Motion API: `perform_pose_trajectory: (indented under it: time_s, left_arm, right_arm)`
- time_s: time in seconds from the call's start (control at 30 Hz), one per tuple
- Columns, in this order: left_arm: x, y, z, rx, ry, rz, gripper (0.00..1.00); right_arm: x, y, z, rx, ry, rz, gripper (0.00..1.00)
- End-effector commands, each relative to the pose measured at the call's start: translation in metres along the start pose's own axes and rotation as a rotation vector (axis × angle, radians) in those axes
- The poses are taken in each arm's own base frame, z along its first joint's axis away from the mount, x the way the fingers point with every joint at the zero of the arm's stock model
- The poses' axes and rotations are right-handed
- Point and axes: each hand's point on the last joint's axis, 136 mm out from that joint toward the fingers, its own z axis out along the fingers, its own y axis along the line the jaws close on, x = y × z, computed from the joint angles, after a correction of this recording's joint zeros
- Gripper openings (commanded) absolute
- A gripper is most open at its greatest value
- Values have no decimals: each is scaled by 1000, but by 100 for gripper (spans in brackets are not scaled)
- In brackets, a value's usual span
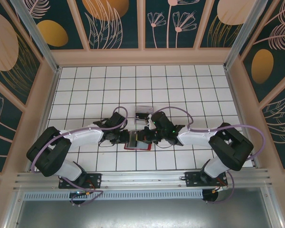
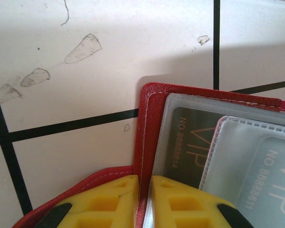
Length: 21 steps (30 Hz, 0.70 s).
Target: Take the credit cards out of the card holder
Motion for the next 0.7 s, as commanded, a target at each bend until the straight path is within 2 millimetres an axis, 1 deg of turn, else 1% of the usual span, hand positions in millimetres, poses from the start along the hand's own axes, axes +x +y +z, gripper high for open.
perform_pose_trajectory:
  time_s: [0.0,0.17,0.27,0.4,0.53,0.67]
  left_arm:
    - [27,29,14,-104,99,-16,17]
    - [24,28,10,-104,84,-17,17]
    - [21,26,7,-97,68,-21,17]
    - [23,26,8,-93,73,-22,17]
    - [25,26,9,-84,73,-30,17]
    - [28,26,11,-66,80,-40,17]
  right_arm:
    - [-1,3,-7,-5,-19,-25,6]
    - [1,-4,-8,25,-6,-10,2]
    - [3,-8,-10,48,6,-7,2]
    - [8,-14,-13,101,41,-12,2]
    - [13,-26,-23,191,64,-24,2]
    - [18,-32,-32,242,80,-45,2]
